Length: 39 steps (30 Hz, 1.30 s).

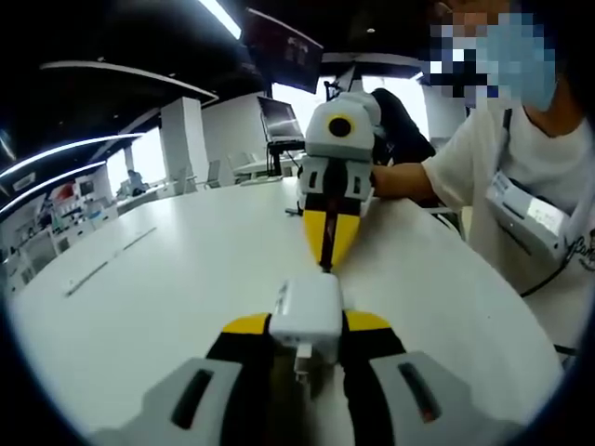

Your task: Plug the desk Type‑C cable into the charger adapter.

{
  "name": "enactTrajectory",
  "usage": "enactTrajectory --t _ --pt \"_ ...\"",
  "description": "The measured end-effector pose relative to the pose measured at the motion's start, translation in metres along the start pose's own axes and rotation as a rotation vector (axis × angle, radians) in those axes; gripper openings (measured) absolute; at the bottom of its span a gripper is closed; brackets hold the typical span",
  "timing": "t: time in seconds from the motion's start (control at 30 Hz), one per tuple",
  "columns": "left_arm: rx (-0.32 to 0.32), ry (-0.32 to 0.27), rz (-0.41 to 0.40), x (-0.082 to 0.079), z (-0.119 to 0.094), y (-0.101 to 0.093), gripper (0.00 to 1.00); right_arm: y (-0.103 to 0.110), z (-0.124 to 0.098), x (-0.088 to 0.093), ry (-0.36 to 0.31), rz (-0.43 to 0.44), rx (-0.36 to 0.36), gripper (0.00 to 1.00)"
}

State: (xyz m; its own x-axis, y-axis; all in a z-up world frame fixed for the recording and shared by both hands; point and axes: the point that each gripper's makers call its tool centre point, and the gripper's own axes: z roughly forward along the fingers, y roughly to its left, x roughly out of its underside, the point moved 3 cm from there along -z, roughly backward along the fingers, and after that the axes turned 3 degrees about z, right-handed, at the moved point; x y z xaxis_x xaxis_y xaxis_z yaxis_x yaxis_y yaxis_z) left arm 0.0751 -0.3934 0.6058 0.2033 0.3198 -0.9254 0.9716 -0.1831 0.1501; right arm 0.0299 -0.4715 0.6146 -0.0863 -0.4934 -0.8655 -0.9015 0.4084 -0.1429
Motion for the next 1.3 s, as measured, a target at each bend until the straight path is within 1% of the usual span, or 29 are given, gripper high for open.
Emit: enactTrajectory --t 0.4,0.87,1.3 --pt "-0.003 0.013 -0.047 0.0011 0.0011 0.0008 0.27 -0.0009 -0.0006 -0.0002 0.002 0.013 0.008 0.02" --pt "-0.012 0.012 -0.043 0.0007 0.0018 0.0005 0.27 -0.0028 0.0003 0.0 0.002 0.02 0.008 0.02" --pt "-0.012 0.014 -0.063 0.0006 0.0024 0.0009 0.27 -0.0038 0.0014 -0.0002 0.002 0.018 0.011 0.02"
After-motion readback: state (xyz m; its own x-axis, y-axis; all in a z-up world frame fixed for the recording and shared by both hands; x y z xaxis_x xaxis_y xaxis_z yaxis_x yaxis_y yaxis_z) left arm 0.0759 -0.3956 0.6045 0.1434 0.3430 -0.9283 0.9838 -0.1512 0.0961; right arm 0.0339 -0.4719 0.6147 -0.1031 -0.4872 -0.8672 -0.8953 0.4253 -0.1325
